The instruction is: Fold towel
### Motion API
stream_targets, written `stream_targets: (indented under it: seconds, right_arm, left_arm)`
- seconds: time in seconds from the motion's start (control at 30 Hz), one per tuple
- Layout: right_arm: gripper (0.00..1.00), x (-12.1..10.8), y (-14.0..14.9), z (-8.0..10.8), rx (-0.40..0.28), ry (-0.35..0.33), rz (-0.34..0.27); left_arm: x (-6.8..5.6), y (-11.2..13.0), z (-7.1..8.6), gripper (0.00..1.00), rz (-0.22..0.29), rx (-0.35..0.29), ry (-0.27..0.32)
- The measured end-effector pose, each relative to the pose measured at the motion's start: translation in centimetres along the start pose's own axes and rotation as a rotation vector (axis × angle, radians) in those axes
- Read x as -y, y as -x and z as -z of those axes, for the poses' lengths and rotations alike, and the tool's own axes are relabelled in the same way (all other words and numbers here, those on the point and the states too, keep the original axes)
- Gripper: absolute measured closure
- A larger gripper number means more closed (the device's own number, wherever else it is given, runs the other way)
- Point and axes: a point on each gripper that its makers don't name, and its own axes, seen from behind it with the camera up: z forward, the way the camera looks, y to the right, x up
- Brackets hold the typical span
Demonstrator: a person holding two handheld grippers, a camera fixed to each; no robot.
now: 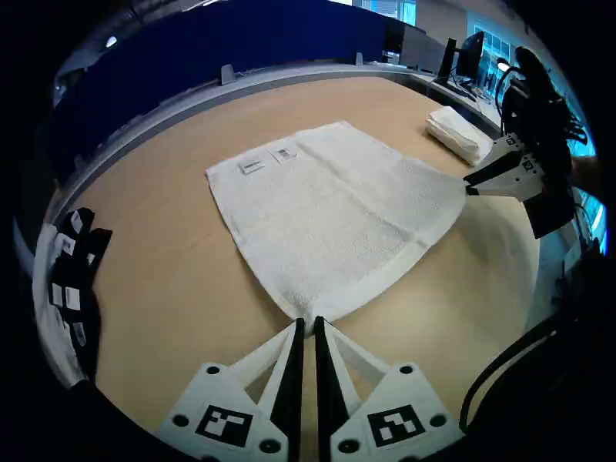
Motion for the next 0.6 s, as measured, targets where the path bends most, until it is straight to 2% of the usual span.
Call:
stream_targets:
  seconds: [0.27, 0.6]
  right_arm:
    - [0.83, 0.4, -2.3, 3.1, -0.037, -0.005, 0.007]
    - [0.84, 1.1, -4.1, 6.6, -0.062, -0.020, 0.008]
  left_arm:
    - [-0.2, -1.3, 3.2, 0.90, 0.014, -0.016, -0.016]
    - [-1.5, -1.8, 6.5, 0.90, 0.032, -0.016, -0.019]
